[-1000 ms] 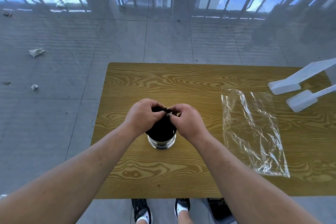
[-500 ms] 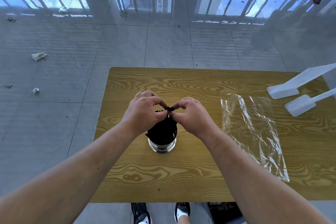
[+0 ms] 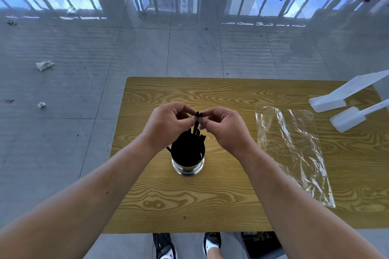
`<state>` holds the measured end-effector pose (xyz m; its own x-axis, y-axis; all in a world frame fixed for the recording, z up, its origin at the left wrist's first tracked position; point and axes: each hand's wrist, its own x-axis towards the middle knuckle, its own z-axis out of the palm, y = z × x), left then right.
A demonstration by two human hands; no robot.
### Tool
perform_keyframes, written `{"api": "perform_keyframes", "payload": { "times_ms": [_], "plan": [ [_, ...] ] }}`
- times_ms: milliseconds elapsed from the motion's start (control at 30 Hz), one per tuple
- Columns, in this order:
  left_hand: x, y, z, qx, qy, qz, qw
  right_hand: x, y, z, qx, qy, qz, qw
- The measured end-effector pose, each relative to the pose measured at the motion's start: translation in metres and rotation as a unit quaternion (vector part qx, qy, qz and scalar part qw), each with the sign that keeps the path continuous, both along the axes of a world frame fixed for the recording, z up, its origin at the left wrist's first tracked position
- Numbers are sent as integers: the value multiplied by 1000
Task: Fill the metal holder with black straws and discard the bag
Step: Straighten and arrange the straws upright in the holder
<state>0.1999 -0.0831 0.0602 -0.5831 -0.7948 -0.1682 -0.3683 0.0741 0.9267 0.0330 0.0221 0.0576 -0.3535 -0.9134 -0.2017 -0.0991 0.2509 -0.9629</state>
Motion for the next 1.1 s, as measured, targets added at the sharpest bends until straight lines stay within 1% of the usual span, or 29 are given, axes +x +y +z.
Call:
{"api": "perform_keyframes", "payload": {
  "times_ms": [67,167,300,367,433,500,600,667,700,733,867,1000,1100],
  "plan": [
    [-3,-1,10,77,63,16,995,0,-2,9,-33,-49,-12,998],
    [-3,-3,24,128,126,17,984,2,-1,20,-73,-89,-26,993],
    [-3,1,40,157,156,19,975,5,6,30,-118,-110,-21,987],
    [-2,5,47,194,168,9,967,10,12,34,-137,-101,-20,985],
    [0,8,52,244,183,-5,952,15,18,37,-150,-83,-27,985],
    [4,9,53,285,193,-17,939,21,23,38,-161,-35,-35,986],
    [9,8,52,331,196,-33,922,26,31,39,-183,99,-44,977],
    [12,6,49,345,188,-38,919,28,37,36,-185,209,-45,959],
    [13,6,47,345,180,-37,920,29,39,34,-179,247,-44,951],
    [14,5,44,341,170,-34,924,30,42,31,-168,267,-43,948],
    [15,9,32,326,145,-13,934,35,48,21,-142,265,-40,953],
    [18,13,25,333,123,-18,935,36,49,15,-110,222,-41,968],
    [16,16,25,328,108,-15,938,36,50,13,-91,206,-45,973]
  ]
}}
